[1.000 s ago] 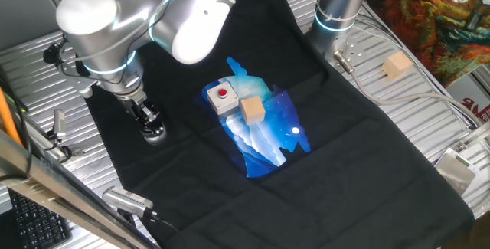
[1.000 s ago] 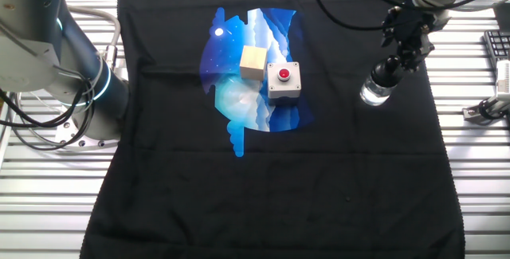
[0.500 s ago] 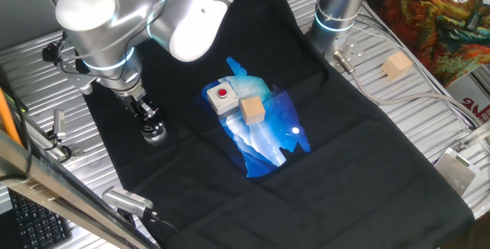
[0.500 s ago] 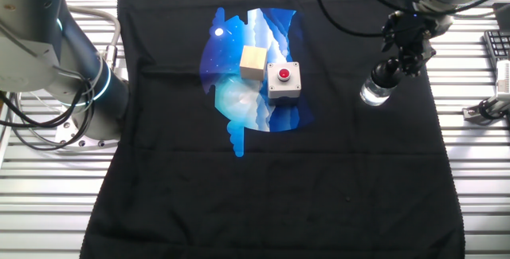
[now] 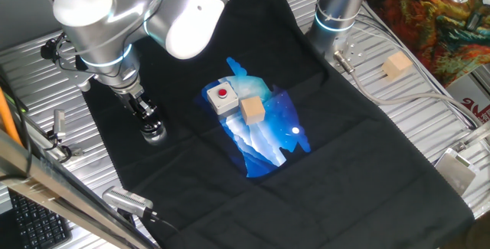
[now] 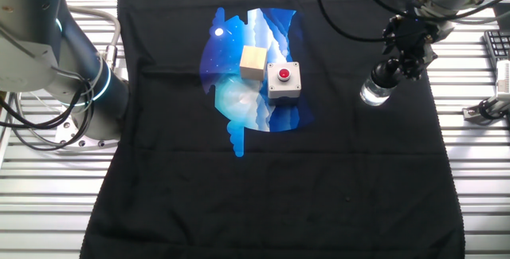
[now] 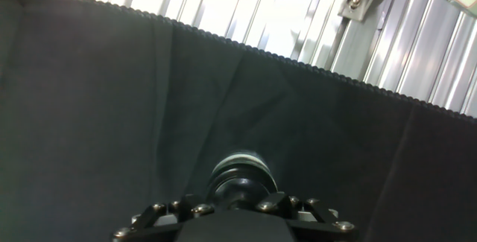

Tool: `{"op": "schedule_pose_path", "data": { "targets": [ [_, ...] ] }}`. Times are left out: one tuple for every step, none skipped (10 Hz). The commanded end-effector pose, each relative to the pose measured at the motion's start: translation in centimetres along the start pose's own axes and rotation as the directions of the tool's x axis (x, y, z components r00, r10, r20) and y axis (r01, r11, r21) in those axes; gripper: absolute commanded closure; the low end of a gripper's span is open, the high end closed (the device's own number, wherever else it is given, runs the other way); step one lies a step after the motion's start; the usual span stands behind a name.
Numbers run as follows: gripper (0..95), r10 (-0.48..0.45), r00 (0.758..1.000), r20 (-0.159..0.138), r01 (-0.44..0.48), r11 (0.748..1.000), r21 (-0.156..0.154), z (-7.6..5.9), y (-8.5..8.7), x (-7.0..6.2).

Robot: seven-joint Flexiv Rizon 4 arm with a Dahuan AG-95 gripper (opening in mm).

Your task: Screw the lid onto the jar

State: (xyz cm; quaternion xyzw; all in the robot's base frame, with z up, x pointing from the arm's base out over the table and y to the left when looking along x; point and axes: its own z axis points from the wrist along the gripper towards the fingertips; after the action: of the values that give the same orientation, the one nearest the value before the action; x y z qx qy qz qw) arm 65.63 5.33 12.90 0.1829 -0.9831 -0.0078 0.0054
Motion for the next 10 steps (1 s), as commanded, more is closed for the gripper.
{"op": "schedule_pose_path", "data": {
  "targets": [
    [38.0, 0.006, 1.000, -0.004, -0.006, 1.000, -0.001, -0.03, 0.03, 0.02],
    [38.0, 0.013, 1.000, -0.010, -0.013, 1.000, -0.001, -0.01, 0.02, 0.05],
    [38.0, 0.016, 1.000, -0.014, -0.016, 1.000, -0.001, 0.03, -0.01, 0.13],
    [38.0, 0.019, 1.000, -0.015, -0.019, 1.000, -0.001, 0.09, -0.03, 0.21],
    [38.0, 0.020, 1.000, -0.018, -0.020, 1.000, -0.001, 0.12, -0.04, 0.22],
    [38.0, 0.027, 0.999, -0.028, -0.027, 1.000, -0.002, 0.13, -0.04, 0.22],
    [57.0, 0.032, 0.999, -0.034, -0.032, 0.999, -0.003, 0.14, -0.04, 0.22],
    [57.0, 0.035, 0.999, -0.037, -0.036, 0.999, -0.001, 0.14, -0.04, 0.22],
    [57.0, 0.038, 0.999, -0.038, -0.038, 0.999, -0.002, 0.14, -0.05, 0.22],
    [57.0, 0.038, 0.999, -0.037, -0.038, 0.999, -0.003, 0.14, -0.05, 0.22]
  ]
}}
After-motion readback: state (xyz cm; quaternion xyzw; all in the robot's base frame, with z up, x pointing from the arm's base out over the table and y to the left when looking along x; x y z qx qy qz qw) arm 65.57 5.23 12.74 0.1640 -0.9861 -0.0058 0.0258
